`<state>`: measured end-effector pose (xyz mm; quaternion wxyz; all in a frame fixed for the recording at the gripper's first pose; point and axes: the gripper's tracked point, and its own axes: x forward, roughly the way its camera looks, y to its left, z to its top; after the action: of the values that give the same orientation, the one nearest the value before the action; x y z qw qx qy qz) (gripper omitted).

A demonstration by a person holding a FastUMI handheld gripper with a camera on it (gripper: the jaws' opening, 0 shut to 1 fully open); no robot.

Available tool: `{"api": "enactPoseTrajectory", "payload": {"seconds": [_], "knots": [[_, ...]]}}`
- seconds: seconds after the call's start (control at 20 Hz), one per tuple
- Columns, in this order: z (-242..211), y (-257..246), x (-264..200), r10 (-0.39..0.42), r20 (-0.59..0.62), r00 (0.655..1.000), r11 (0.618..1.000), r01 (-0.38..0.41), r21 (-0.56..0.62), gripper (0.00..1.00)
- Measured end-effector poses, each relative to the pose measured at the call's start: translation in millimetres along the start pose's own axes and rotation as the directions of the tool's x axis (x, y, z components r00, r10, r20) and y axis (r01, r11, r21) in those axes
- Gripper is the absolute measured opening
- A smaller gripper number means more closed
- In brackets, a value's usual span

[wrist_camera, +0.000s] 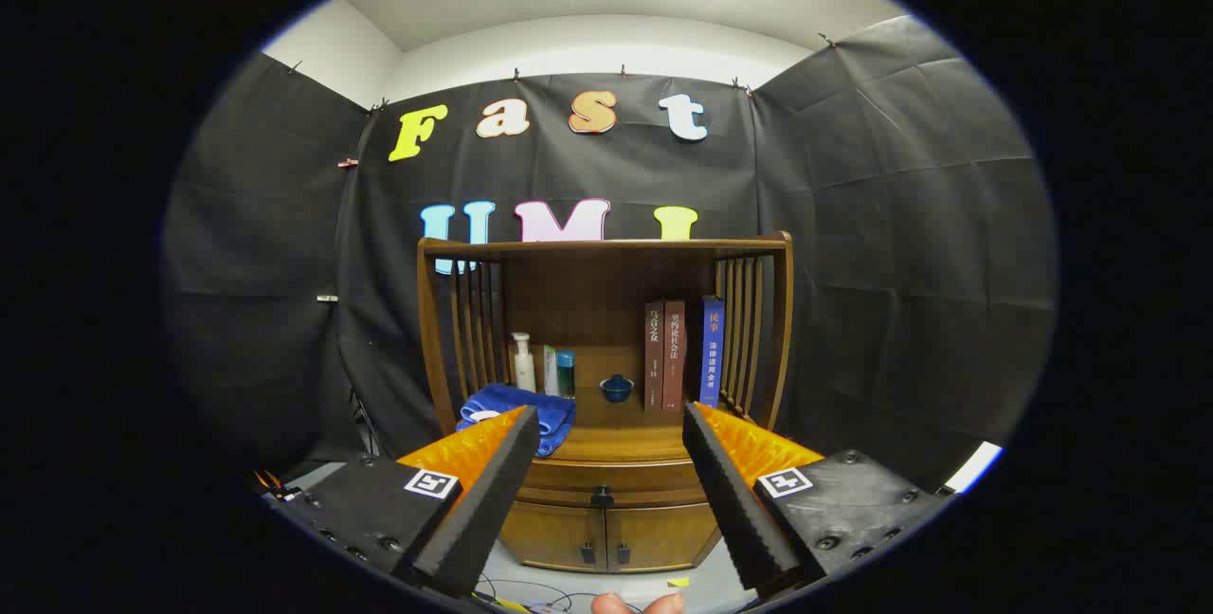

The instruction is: Pull open the drawer, take out the items inside it, and place them on the countertop above the cabinet.

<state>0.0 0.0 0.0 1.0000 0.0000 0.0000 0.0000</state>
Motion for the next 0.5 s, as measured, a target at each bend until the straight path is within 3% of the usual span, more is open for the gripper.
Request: {"api": "enactPoseTrajectory", "payload": {"seconds": [0.5], "knots": [[3.6, 1.1, -1.1, 0.003, -0.002, 1.0, 1.0, -0.003, 0.0, 0.99]]}}
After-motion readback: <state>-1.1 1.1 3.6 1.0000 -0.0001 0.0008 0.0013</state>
